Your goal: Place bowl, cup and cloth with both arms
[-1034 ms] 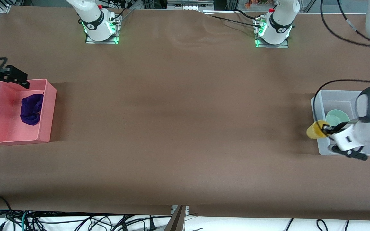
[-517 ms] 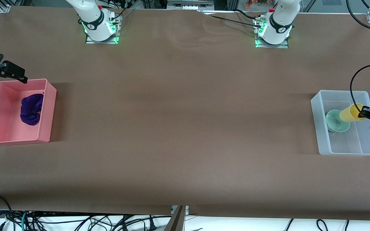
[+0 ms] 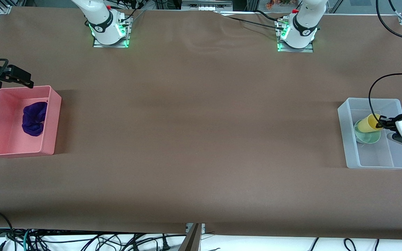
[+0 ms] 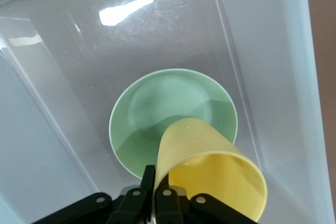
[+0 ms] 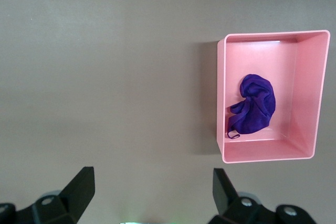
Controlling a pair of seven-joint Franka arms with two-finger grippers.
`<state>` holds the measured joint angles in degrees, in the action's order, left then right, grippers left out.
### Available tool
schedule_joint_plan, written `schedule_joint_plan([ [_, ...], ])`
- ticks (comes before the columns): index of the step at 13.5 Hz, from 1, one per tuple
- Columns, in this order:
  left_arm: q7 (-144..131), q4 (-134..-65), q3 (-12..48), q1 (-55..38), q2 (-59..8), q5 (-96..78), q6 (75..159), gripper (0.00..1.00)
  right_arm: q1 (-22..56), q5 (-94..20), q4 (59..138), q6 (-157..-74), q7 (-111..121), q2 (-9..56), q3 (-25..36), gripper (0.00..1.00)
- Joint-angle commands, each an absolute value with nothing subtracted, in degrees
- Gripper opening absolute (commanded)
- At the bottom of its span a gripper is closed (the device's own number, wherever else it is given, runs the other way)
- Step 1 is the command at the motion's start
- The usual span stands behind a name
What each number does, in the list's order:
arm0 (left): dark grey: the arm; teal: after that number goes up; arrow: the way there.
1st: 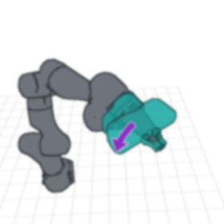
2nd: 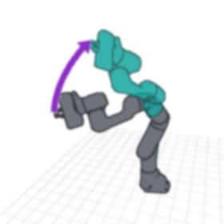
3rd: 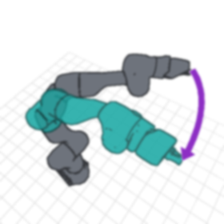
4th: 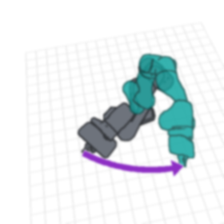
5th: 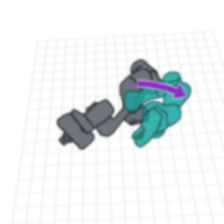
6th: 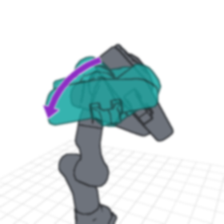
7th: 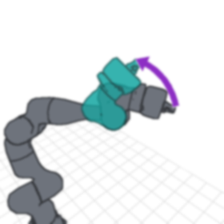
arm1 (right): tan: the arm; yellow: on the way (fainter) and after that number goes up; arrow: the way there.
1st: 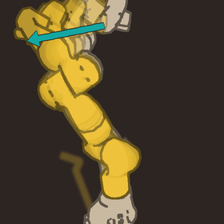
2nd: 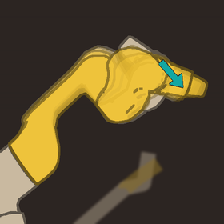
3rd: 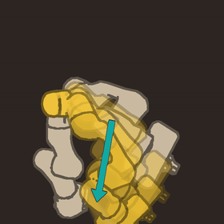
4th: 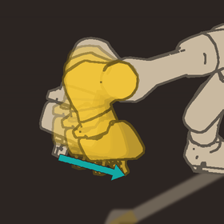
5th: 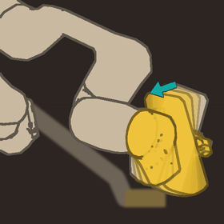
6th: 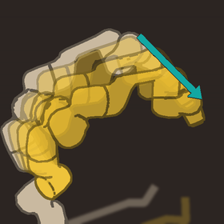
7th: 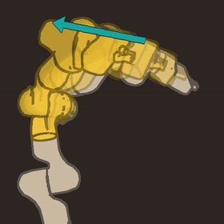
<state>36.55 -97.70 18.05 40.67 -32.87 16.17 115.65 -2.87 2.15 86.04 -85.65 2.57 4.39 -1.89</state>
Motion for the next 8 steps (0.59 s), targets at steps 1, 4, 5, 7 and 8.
schedule_joint_plan([
  [1,36.83,-97.91,18.63,40.96,-33.13,17.93,116.37,1.00,-2.81,2.20,84.20,-84.81,2.11,4.83,-2.11,0.99],
  [4,36.30,-96.60,19.77,40.26,-30.34,17.41,113.31,1.00,-2.72,2.20,84.20,-84.81,2.29,4.92,-2.11,0.99],
  [5,35.86,-95.72,21.34,40.25,-28.58,17.05,110.07,1.00,-2.72,2.20,84.20,-84.81,2.20,4.92,-2.11,0.99],
  [7,35.34,-92.57,25.47,40.25,-25.41,16.88,103.74,1.00,-2.55,2.20,84.20,-84.81,2.02,4.92,-2.28,0.99],
  [8,33.50,-90.90,27.92,40.34,-24.01,16.88,100.75,1.00,-2.46,2.20,84.20,-84.81,2.11,4.92,-2.29,0.99],
])
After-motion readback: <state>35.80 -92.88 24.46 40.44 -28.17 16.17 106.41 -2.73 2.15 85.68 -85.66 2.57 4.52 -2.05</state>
